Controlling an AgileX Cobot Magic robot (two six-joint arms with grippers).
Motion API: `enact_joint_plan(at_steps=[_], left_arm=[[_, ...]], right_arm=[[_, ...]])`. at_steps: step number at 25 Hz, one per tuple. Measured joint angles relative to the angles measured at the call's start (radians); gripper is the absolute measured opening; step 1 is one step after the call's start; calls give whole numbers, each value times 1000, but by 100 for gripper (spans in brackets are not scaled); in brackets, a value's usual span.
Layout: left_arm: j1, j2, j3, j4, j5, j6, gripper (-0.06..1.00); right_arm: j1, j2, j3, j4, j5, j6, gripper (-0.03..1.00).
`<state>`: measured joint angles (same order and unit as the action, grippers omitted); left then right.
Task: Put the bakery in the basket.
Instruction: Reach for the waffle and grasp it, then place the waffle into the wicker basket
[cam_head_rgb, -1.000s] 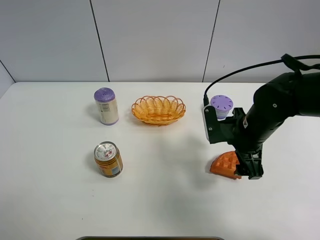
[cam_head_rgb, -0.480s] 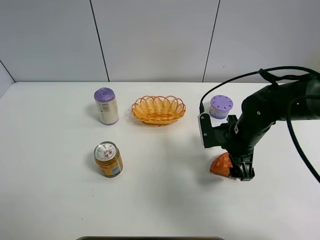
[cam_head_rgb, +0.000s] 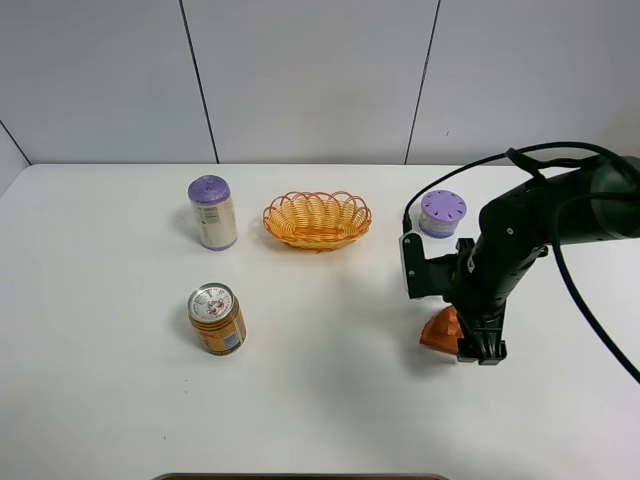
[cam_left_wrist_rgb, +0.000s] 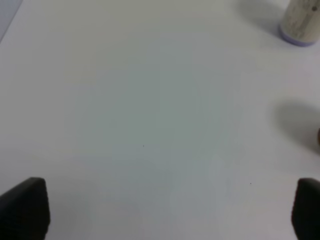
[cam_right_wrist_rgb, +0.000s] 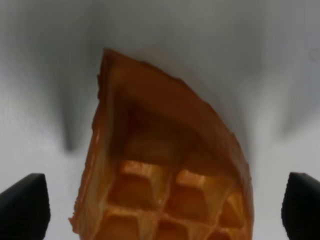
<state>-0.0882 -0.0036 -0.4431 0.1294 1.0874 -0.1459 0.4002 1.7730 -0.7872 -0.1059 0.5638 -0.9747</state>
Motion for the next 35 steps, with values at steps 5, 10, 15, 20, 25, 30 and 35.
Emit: enact_joint_plan(at_steps=[5, 10, 15, 20, 25, 30, 35], left_arm=[[0, 0, 0, 0, 0, 0, 99], [0, 0, 0, 0, 0, 0, 99], [0, 0, 0, 0, 0, 0, 99], [0, 0, 0, 0, 0, 0, 99], [0, 0, 0, 0, 0, 0, 99], [0, 0, 0, 0, 0, 0, 99], [0, 0, 0, 0, 0, 0, 99]], right_arm=[[-5, 21, 0, 0, -3, 0, 91], [-17, 21, 0, 0, -1, 0, 91], [-19, 21, 0, 0, 8, 0, 91], [-19, 21, 0, 0, 16, 0, 89], [-19, 21, 0, 0, 19, 0, 71], [-19, 21, -1, -1, 23, 1, 65], [-19, 21, -1, -15, 23, 1, 65]])
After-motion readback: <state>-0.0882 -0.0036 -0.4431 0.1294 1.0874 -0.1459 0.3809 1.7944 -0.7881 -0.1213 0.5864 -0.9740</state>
